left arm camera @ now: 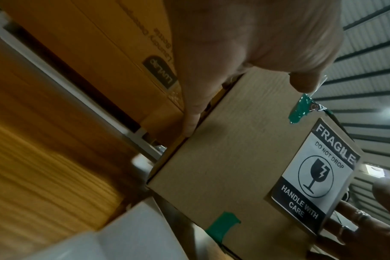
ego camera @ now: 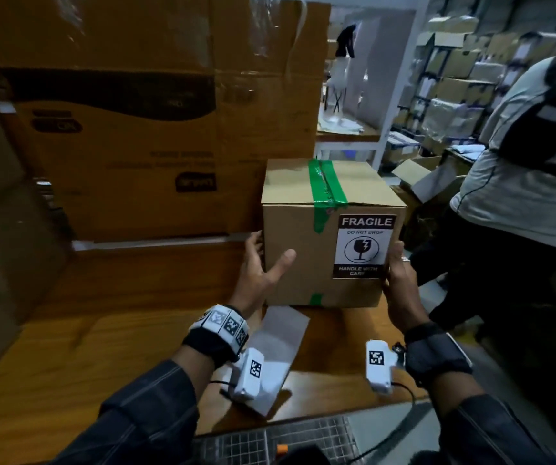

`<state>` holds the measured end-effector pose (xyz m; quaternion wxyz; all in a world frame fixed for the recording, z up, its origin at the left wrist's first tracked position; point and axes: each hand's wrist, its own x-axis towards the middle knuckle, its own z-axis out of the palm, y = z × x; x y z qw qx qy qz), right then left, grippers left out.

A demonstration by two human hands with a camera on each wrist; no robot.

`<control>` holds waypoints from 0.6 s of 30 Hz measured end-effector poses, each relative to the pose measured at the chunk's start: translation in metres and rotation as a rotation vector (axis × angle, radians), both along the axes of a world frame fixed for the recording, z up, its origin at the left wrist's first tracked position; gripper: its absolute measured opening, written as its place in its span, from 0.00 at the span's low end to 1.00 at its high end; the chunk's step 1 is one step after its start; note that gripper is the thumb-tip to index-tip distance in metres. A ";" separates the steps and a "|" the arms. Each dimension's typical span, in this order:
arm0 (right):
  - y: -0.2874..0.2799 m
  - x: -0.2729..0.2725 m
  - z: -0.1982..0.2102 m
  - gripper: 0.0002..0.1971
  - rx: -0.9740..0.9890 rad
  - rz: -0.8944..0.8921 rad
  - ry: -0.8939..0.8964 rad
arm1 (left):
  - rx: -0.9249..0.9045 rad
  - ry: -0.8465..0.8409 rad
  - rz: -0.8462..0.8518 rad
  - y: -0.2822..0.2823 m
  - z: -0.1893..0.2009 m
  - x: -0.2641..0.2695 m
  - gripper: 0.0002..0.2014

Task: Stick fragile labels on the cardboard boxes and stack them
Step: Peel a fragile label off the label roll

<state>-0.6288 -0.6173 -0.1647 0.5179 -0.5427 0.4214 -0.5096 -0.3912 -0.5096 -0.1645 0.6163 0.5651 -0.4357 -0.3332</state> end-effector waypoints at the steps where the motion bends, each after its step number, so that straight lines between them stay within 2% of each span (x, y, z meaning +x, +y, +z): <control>1: -0.014 -0.005 -0.002 0.37 0.003 -0.011 0.005 | 0.008 0.003 0.002 -0.011 -0.003 -0.006 0.49; 7: -0.074 -0.029 -0.013 0.40 0.004 -0.016 0.015 | 0.062 -0.025 0.045 -0.056 -0.020 -0.034 0.45; 10: -0.088 -0.035 -0.027 0.33 0.013 -0.012 -0.018 | 0.060 -0.049 0.099 -0.063 -0.028 -0.045 0.39; 13: -0.093 -0.040 -0.048 0.30 0.016 -0.008 -0.053 | 0.068 -0.068 0.108 -0.065 -0.040 -0.052 0.39; 18: -0.103 -0.044 -0.062 0.39 0.016 -0.001 -0.037 | 0.110 -0.106 0.107 -0.073 -0.051 -0.056 0.40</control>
